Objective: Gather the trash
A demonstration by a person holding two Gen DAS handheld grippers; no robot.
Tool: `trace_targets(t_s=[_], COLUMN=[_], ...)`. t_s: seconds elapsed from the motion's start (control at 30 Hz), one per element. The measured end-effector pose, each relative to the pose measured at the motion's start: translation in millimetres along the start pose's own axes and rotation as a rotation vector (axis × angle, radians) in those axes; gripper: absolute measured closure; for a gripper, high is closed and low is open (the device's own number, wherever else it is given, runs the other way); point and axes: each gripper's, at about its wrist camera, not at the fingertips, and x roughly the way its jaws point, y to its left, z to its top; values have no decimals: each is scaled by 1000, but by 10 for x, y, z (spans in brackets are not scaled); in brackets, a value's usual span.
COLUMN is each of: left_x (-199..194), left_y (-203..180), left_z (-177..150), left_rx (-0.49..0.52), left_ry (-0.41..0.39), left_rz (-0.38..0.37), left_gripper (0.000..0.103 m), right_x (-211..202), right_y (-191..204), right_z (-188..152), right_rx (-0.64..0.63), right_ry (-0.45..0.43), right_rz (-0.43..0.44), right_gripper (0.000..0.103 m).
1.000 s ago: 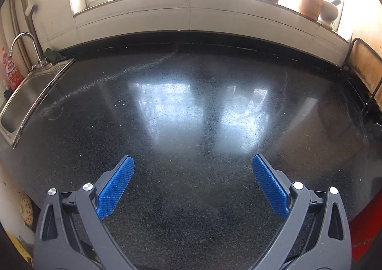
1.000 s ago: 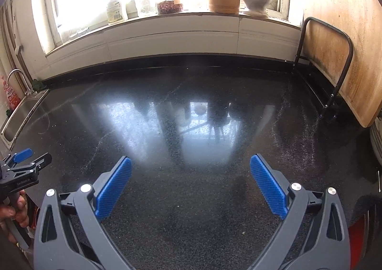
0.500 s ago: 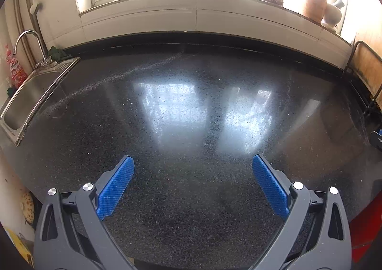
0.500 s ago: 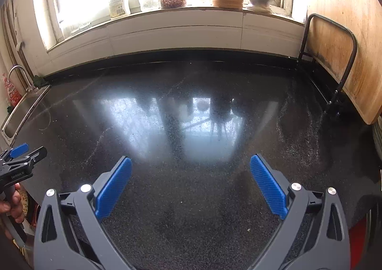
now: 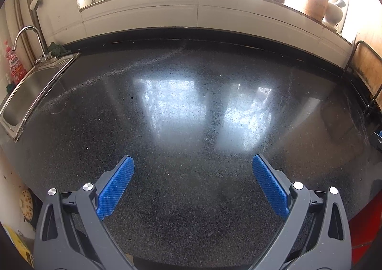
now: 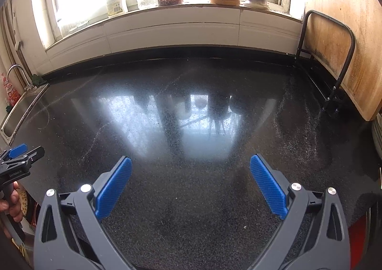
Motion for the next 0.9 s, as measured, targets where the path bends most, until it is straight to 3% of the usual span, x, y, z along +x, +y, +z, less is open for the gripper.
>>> trace_targets(t_s=[0.9], left_x=[-7], left_y=[77], left_z=[-32], left_rx=[4], left_ry=[5], left_rz=[-4], left_gripper=[7], right_x=[-30], right_y=[68], right_z=[-75], right_rx=[4], right_ry=[7], right_rz=[-5], right_gripper=[7])
